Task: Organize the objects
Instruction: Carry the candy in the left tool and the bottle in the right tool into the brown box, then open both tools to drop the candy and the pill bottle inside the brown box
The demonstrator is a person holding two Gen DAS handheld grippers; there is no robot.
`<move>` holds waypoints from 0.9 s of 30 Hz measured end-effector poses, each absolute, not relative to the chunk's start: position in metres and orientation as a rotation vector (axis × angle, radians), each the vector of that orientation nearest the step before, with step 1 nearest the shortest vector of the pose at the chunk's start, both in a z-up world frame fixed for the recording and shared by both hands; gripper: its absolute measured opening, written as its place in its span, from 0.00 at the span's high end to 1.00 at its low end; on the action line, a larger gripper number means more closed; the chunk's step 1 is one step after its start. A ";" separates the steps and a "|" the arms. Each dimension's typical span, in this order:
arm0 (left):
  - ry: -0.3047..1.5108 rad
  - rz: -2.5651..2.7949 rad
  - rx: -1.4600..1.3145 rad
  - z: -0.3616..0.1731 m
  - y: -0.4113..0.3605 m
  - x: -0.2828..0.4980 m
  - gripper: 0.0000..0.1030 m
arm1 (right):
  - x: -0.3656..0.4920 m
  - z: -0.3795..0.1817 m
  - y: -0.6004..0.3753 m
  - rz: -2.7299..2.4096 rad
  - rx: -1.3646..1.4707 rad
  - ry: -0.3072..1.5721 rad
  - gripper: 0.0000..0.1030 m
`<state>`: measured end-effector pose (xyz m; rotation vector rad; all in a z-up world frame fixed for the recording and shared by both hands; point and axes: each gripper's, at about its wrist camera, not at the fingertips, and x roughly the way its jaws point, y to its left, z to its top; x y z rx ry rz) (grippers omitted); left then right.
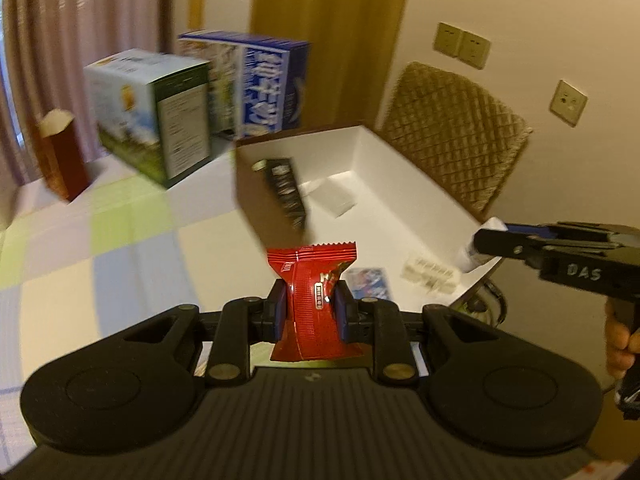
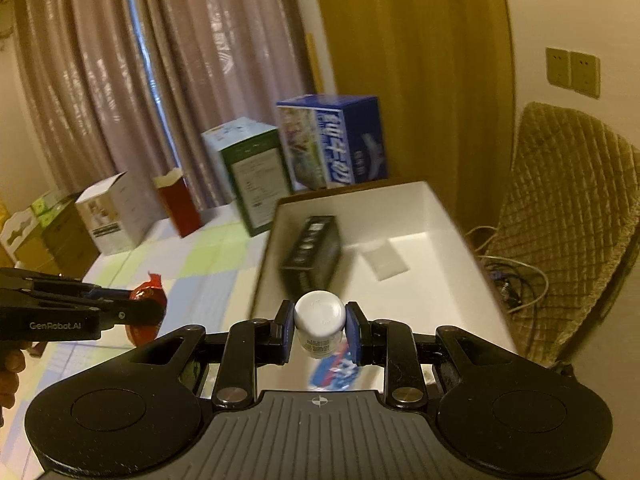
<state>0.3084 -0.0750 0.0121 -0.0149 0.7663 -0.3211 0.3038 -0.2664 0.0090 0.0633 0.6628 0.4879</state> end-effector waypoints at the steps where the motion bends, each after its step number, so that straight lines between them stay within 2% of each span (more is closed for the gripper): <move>1: 0.767 -0.331 -0.016 0.012 -0.084 0.317 0.81 | 0.311 0.007 -0.271 0.480 0.064 0.674 0.77; 12: 0.831 -0.361 0.022 -0.009 -0.150 0.402 0.81 | 0.401 -0.021 -0.297 0.502 0.064 0.821 0.77; 27: 1.016 -0.288 0.075 -0.072 -0.187 0.513 0.81 | 0.501 -0.067 -0.270 0.539 -0.093 0.912 0.77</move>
